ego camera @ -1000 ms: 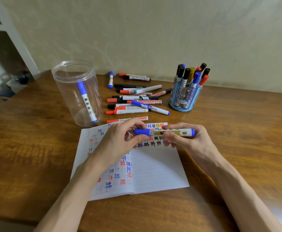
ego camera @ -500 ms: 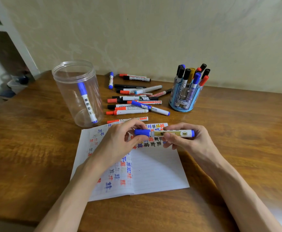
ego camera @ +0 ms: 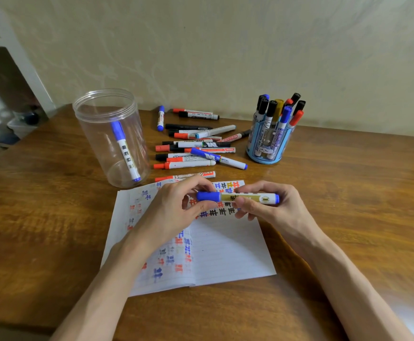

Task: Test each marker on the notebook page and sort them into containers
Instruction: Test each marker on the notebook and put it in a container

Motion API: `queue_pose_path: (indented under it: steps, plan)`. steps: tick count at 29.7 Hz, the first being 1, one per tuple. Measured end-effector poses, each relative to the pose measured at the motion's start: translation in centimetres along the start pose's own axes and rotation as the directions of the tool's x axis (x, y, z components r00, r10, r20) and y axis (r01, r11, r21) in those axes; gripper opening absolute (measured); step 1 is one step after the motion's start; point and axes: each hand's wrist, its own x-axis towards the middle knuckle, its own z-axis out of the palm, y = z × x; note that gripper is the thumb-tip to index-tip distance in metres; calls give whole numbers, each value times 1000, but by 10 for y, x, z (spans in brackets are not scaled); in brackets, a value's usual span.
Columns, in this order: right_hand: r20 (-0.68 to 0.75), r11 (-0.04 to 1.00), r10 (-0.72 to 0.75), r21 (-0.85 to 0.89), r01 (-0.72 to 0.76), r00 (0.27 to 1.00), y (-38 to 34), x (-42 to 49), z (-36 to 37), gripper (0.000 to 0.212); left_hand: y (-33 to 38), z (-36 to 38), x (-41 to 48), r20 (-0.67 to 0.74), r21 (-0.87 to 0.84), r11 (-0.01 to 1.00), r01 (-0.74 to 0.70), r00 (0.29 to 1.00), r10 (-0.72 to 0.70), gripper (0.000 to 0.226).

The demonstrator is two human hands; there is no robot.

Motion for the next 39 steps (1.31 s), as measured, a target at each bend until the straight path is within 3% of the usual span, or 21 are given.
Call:
queue_pose_path:
  steps: [6,10,16,20,27,31,35,39]
  plan:
    - [34,980,-76,-181,81,997,3,0,-1,19,5,0,-1,-59,56,997,-49,997,53,41]
    - [29,969,-132,-205,135,991,7,1,1,18,5,3,-1,-81,93,991,-92,992,99,47]
    - [13,966,-162,-200,161,987,16,1,5,20,2,5,0,-117,173,977,-122,983,144,28]
    - [12,971,-171,-165,170,985,19,1,9,21,1,5,0,-133,181,973,-144,977,170,27]
    - [14,976,-157,-152,157,988,20,9,13,16,4,-2,2,-72,8,1000,-7,997,8,24]
    - [1,960,-200,-198,196,980,13,18,20,19,11,-14,3,-170,-183,983,30,983,-62,28]
    - [129,920,-213,-308,243,969,2,31,31,26,18,-30,7,-234,-284,959,2,970,-71,25]
    - [165,903,-232,-330,275,959,-1,51,46,37,25,-58,8,-430,-344,934,-98,901,-64,42]
